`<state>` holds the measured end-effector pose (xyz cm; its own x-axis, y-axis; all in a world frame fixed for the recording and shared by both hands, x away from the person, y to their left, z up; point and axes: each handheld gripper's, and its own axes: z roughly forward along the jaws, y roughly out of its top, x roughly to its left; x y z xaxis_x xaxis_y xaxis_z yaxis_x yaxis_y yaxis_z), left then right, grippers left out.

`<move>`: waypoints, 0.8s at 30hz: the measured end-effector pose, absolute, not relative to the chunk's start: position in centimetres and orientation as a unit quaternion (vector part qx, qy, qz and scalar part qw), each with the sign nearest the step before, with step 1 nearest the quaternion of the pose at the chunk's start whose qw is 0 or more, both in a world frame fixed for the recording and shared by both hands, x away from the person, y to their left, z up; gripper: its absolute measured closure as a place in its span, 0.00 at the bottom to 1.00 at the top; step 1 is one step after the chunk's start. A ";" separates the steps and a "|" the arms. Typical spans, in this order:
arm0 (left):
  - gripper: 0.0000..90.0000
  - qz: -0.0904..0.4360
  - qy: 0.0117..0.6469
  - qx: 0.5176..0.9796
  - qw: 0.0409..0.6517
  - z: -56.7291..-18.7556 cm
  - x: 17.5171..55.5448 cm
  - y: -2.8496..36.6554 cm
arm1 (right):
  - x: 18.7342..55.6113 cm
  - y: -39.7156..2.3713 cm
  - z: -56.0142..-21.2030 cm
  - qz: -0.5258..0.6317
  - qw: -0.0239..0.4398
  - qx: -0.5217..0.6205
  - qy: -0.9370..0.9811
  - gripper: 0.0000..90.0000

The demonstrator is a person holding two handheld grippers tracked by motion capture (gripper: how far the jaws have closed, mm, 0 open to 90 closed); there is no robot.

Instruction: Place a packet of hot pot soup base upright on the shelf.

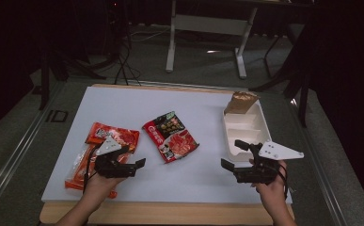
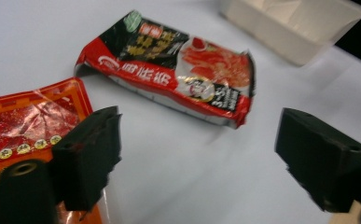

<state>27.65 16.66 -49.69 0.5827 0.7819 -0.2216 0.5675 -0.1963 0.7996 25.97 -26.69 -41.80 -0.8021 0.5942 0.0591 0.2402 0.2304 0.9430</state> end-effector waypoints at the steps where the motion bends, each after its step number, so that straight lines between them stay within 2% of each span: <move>1: 0.23 0.116 0.446 0.763 0.453 -49.8 27.9 16.5 | 25.5 -26.6 -42.0 0.553 0.169 0.268 0.771 0.15; 2: 0.24 0.116 0.449 0.765 0.447 -50.0 28.2 16.4 | 25.4 -26.6 -42.1 0.551 0.165 0.268 0.773 0.15; 7: 0.46 0.120 0.463 0.777 0.410 -50.5 29.9 15.4 | 25.0 -26.6 -43.1 0.553 0.157 0.273 0.771 0.14; 11: 0.70 0.118 0.475 0.780 0.389 -51.0 31.1 14.6 | 24.7 -26.4 -43.7 0.555 0.147 0.271 0.773 0.14; 13: 0.79 0.121 0.482 0.779 0.382 -51.2 31.7 14.3 | 24.7 -26.3 -43.7 0.549 0.148 0.267 0.778 0.14; 20: 0.99 0.141 0.495 0.790 0.334 -51.4 35.1 13.6 | 25.1 -26.2 -44.3 0.542 0.143 0.265 0.785 0.15; 24: 0.99 0.137 0.497 0.795 0.318 -51.9 36.5 13.1 | 25.1 -26.2 -44.4 0.539 0.138 0.263 0.788 0.15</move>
